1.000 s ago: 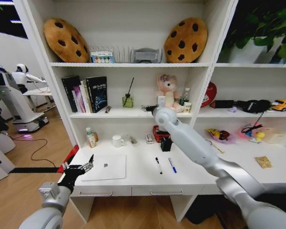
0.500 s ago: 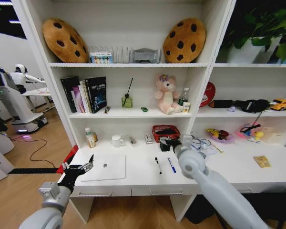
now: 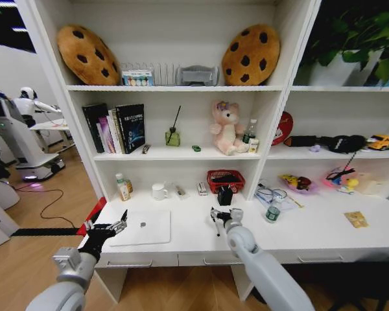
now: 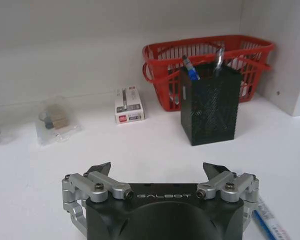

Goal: Organize the objects on the table.

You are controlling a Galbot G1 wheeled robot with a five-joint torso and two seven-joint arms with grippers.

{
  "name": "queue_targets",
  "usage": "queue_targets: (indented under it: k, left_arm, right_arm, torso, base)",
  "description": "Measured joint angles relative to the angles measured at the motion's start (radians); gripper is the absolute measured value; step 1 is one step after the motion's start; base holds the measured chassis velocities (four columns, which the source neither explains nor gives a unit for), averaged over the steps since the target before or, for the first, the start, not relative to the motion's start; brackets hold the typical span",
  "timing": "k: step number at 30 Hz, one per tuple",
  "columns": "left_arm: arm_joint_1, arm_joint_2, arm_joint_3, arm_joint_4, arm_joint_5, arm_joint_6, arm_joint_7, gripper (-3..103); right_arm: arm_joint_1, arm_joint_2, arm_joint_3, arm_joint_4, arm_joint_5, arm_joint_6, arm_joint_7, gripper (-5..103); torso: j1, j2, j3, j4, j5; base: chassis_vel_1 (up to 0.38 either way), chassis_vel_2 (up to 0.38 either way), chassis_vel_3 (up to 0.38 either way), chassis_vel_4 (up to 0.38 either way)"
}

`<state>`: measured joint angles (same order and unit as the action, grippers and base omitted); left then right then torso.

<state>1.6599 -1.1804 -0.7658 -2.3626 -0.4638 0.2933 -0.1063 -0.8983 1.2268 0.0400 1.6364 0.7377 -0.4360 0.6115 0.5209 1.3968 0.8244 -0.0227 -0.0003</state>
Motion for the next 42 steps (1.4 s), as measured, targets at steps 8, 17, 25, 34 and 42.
queue_targets:
  k: [8,17,25,34,42]
  left_arm:
    - [0.000,0.000,0.000,0.000,0.000,0.000,0.000,100]
    - [0.000,0.000,0.000,0.000,0.000,0.000,0.000,100]
    - [0.000,0.000,0.000,0.000,0.000,0.000,0.000,100]
    - [0.000,0.000,0.000,0.000,0.000,0.000,0.000,100]
    - [0.000,0.000,0.000,0.000,0.000,0.000,0.000,100]
  right_arm:
    - [0.019,0.026,-0.020,-0.064,-0.038,-0.006,-0.008,87]
    - [0.012,0.008,-0.021,-0.062,-0.031,-0.013,-0.015,59]
    - [0.007,0.013,-0.028,-0.060,-0.030,-0.013,-0.017,38]
    - [-0.001,0.011,-0.026,-0.052,-0.017,-0.010,-0.008,30]
    - [-0.028,0.003,-0.009,-0.026,0.005,-0.009,-0.006,13]
  torso:
    - [0.000,0.000,0.000,-0.0004,0.0001]
    - [0.000,0.000,0.000,-0.0004,0.0002]
    - [0.000,0.000,0.000,-0.0003,0.0002]
    - [0.000,0.000,0.000,-0.0003,0.0002]
    - [0.000,0.000,0.000,-0.0003,0.0002]
  base:
    - [0.000,0.000,0.000,0.000]
    - [0.000,0.000,0.000,0.000]
    - [0.000,0.000,0.000,0.000]
    - [0.000,0.000,0.000,0.000]
    - [0.000,0.000,0.000,0.000]
